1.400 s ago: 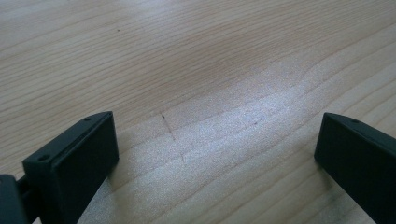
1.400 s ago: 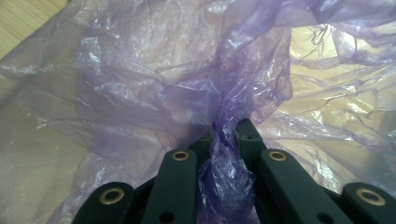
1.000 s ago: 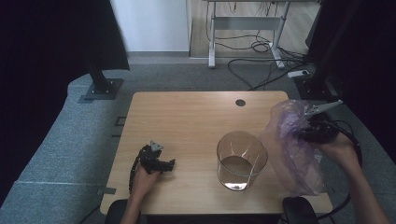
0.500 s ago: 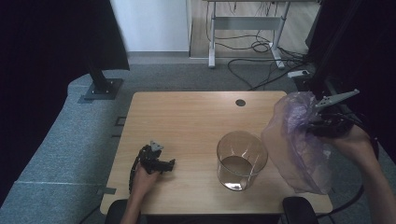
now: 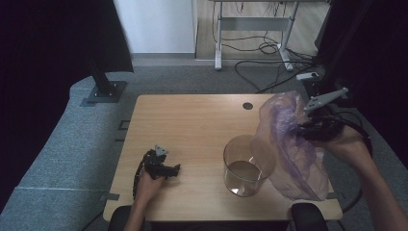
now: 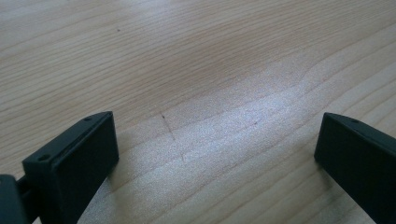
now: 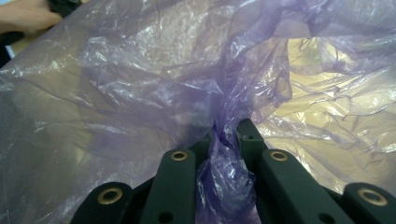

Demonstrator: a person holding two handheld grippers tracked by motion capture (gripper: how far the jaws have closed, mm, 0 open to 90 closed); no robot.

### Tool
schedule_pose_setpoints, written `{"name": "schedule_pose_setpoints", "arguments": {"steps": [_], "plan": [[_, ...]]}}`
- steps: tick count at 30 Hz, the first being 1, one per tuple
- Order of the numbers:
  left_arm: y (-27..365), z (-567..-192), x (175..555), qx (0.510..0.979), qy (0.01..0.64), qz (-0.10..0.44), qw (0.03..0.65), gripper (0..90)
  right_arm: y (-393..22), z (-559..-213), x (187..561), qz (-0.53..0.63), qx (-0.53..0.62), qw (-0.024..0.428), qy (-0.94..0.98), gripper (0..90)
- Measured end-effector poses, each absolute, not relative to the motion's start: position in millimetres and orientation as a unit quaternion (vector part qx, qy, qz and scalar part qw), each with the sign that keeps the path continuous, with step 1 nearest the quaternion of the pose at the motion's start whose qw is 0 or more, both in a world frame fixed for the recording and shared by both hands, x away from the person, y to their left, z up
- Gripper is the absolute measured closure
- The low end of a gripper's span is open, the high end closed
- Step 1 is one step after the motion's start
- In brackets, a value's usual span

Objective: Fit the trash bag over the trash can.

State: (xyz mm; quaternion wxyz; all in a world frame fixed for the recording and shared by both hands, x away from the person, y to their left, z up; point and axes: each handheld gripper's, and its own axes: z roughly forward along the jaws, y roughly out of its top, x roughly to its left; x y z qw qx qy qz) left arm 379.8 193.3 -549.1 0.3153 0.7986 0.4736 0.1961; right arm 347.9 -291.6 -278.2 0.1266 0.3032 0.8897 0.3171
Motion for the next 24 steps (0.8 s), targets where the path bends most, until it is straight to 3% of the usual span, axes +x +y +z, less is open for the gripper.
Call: {"name": "schedule_pose_setpoints", "arguments": {"steps": [11, 24], "plan": [[192.9, -549.1, 380.0, 0.799, 0.473, 0.196, 0.316, 0.0, -229.5, -282.0, 359.4, 0.321, 0.249, 0.098, 0.908, 80.1], [192.8, -549.1, 380.1, 0.799, 0.473, 0.196, 0.316, 0.0, -161.1, -317.9, 373.6, 0.279, 0.206, 0.066, 0.936, 80.2]]}}
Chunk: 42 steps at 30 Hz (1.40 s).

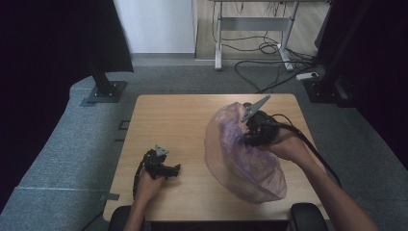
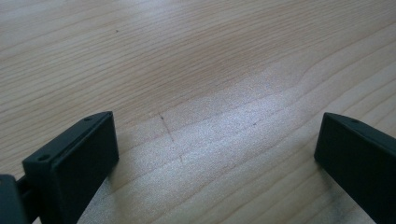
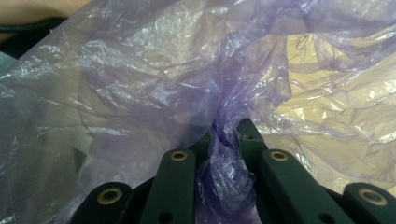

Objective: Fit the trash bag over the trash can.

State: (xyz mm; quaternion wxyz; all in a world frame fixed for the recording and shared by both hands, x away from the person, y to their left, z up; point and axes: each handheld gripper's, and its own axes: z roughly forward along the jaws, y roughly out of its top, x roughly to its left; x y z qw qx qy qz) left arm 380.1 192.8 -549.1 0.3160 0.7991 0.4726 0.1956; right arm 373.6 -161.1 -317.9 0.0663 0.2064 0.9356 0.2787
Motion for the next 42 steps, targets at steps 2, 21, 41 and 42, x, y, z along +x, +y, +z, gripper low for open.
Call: {"name": "schedule_pose_setpoints", "arguments": {"steps": [2, 21, 41, 42], "plan": [[192.8, -549.1, 380.1, 0.799, 0.473, 0.195, 0.316, 0.0, -154.7, -327.6, 376.5, 0.27, 0.207, 0.062, 0.938, 80.2], [192.7, -549.3, 380.1, 0.799, 0.472, 0.196, 0.316, 0.0, -165.1, -406.6, 387.4, 0.151, 0.249, 0.059, 0.955, 77.8], [192.8, -549.2, 380.1, 0.799, 0.472, 0.196, 0.316, 0.0, -132.8, -383.3, 394.5, 0.213, 0.232, 0.028, 0.949, 74.6], [192.8, -549.2, 380.1, 0.799, 0.472, 0.196, 0.316, 0.0, -129.5, -389.6, 396.7, 0.204, 0.235, 0.032, 0.95, 80.7]]}}
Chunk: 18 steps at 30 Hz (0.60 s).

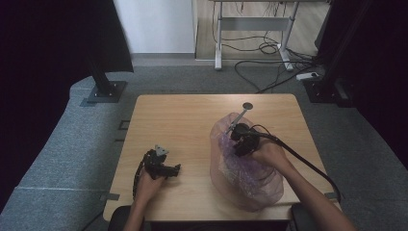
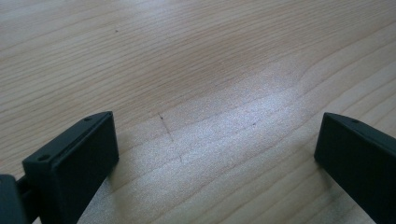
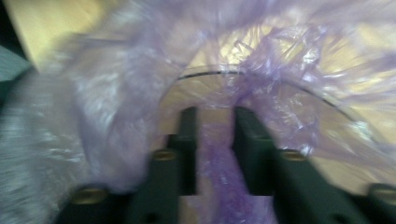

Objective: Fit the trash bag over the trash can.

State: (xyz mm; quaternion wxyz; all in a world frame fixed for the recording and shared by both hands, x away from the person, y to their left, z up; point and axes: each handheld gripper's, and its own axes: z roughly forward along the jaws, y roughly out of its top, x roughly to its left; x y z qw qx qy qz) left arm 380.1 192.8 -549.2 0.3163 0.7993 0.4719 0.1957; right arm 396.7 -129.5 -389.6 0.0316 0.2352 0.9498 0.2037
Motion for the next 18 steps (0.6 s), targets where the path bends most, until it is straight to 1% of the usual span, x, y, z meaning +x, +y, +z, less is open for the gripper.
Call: {"name": "schedule_pose_setpoints", "arguments": {"steps": [1, 2, 3, 6, 8, 10, 12, 13, 14, 15, 16, 18], "plan": [[192.8, -549.2, 380.1, 0.799, 0.472, 0.196, 0.316, 0.0, -126.9, -395.4, 398.3, 0.196, 0.239, 0.036, 0.95, 80.7], [192.9, -549.2, 380.2, 0.8, 0.471, 0.196, 0.316, 0.0, -125.7, -401.5, 400.8, 0.19, 0.24, 0.038, 0.951, 87.6], [192.8, -549.2, 380.2, 0.8, 0.471, 0.196, 0.316, 0.0, -125.2, -407.6, 403.0, 0.182, 0.243, 0.037, 0.952, 88.9], [192.8, -549.2, 380.1, 0.799, 0.472, 0.196, 0.316, 0.0, -126.1, -425.5, 407.2, 0.141, 0.253, 0.044, 0.956, 89.3], [192.8, -549.2, 380.1, 0.799, 0.472, 0.196, 0.316, 0.0, -130.0, -434.6, 408.3, 0.127, 0.257, 0.031, 0.958, 89.3], [192.6, -549.3, 380.0, 0.799, 0.473, 0.195, 0.317, 0.0, -132.5, -439.0, 406.1, 0.098, 0.257, 0.04, 0.961, 89.3], [192.6, -549.3, 380.0, 0.799, 0.472, 0.195, 0.317, 0.0, -136.7, -438.2, 403.6, 0.095, 0.257, 0.032, 0.961, 89.0], [192.6, -549.3, 380.0, 0.799, 0.472, 0.195, 0.317, 0.0, -139.2, -435.2, 402.0, 0.102, 0.254, 0.033, 0.961, 84.5], [192.5, -549.3, 380.0, 0.799, 0.473, 0.195, 0.317, 0.0, -142.0, -430.6, 400.4, 0.115, 0.254, 0.042, 0.959, 73.6], [192.5, -549.3, 380.0, 0.799, 0.473, 0.195, 0.317, 0.0, -144.8, -425.0, 399.0, 0.128, 0.257, 0.049, 0.957, 65.0], [192.6, -549.3, 380.0, 0.799, 0.472, 0.195, 0.317, 0.0, -147.8, -418.7, 397.5, 0.143, 0.26, 0.053, 0.954, 59.5], [192.6, -549.3, 380.0, 0.799, 0.473, 0.195, 0.317, 0.0, -154.3, -405.6, 393.8, 0.168, 0.259, 0.052, 0.95, 54.4]]}}
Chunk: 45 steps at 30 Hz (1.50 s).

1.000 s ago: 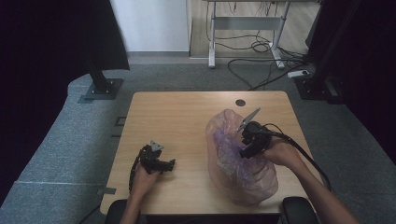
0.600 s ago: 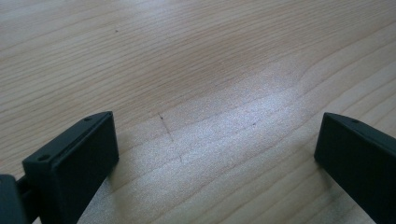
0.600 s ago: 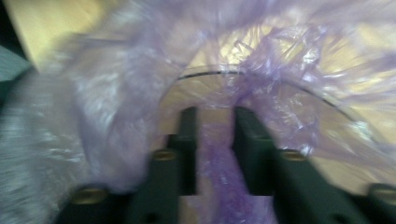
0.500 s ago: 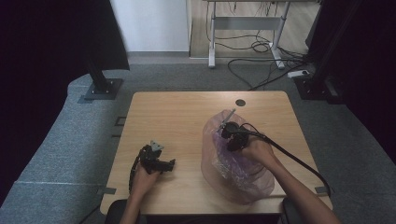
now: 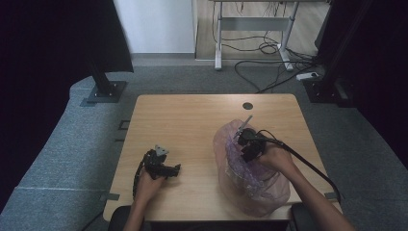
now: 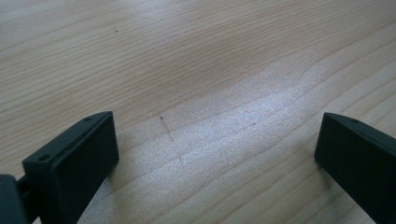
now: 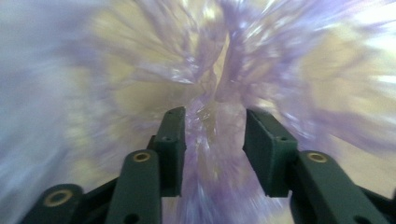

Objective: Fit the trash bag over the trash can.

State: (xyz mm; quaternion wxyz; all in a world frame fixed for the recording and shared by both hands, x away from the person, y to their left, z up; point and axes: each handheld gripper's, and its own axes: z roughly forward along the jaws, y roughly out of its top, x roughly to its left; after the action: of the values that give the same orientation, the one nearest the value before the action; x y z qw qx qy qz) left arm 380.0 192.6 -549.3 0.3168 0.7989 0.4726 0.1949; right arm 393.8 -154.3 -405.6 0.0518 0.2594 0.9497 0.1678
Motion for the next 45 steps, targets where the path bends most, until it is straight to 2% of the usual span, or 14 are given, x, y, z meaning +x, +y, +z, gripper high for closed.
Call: {"name": "schedule_pose_setpoints", "arguments": {"steps": [6, 8, 13, 17, 19, 27, 30, 32, 35, 38, 42, 44, 45], "plan": [[192.6, -549.3, 380.1, 0.799, 0.472, 0.195, 0.317, 0.0, -166.2, -377.5, 388.1, 0.22, 0.264, 0.067, 0.937, 51.9], [192.5, -549.3, 380.0, 0.799, 0.473, 0.195, 0.317, 0.0, -165.3, -373.6, 390.2, 0.25, 0.266, 0.059, 0.929, 53.2], [192.7, -549.2, 380.1, 0.799, 0.472, 0.195, 0.317, 0.0, -150.0, -387.8, 398.0, 0.255, 0.262, 0.047, 0.93, 70.9], [192.6, -549.3, 380.1, 0.799, 0.472, 0.195, 0.317, 0.0, -142.2, -402.0, 399.1, 0.237, 0.255, 0.083, 0.934, 88.4], [192.6, -549.3, 380.0, 0.799, 0.473, 0.195, 0.317, 0.0, -141.9, -406.9, 399.5, 0.226, 0.256, 0.093, 0.935, 89.5], [192.7, -549.2, 380.1, 0.8, 0.472, 0.196, 0.316, 0.0, -146.9, -428.2, 402.8, 0.127, 0.275, 0.081, 0.95, 89.5], [192.7, -549.2, 380.1, 0.799, 0.472, 0.196, 0.317, 0.0, -149.4, -429.5, 403.8, 0.122, 0.274, 0.059, 0.952, 87.4], [192.8, -549.2, 380.2, 0.8, 0.471, 0.196, 0.316, 0.0, -152.3, -422.0, 402.1, 0.146, 0.271, 0.061, 0.949, 63.6], [192.7, -549.2, 380.1, 0.799, 0.472, 0.195, 0.317, 0.0, -162.4, -402.6, 397.2, 0.189, 0.273, 0.059, 0.942, 51.1], [192.6, -549.3, 380.1, 0.799, 0.472, 0.195, 0.317, 0.0, -176.6, -379.7, 390.5, 0.214, 0.275, 0.063, 0.935, 49.7], [192.7, -549.2, 380.1, 0.799, 0.472, 0.195, 0.316, 0.0, -196.6, -351.1, 388.8, 0.245, 0.297, 0.109, 0.916, 49.9], [192.6, -549.3, 380.1, 0.799, 0.472, 0.195, 0.317, 0.0, -203.6, -348.7, 393.8, 0.236, 0.319, 0.135, 0.908, 53.7], [192.6, -549.2, 380.0, 0.799, 0.472, 0.195, 0.317, 0.0, -206.4, -351.8, 397.4, 0.219, 0.328, 0.142, 0.908, 58.7]]}}
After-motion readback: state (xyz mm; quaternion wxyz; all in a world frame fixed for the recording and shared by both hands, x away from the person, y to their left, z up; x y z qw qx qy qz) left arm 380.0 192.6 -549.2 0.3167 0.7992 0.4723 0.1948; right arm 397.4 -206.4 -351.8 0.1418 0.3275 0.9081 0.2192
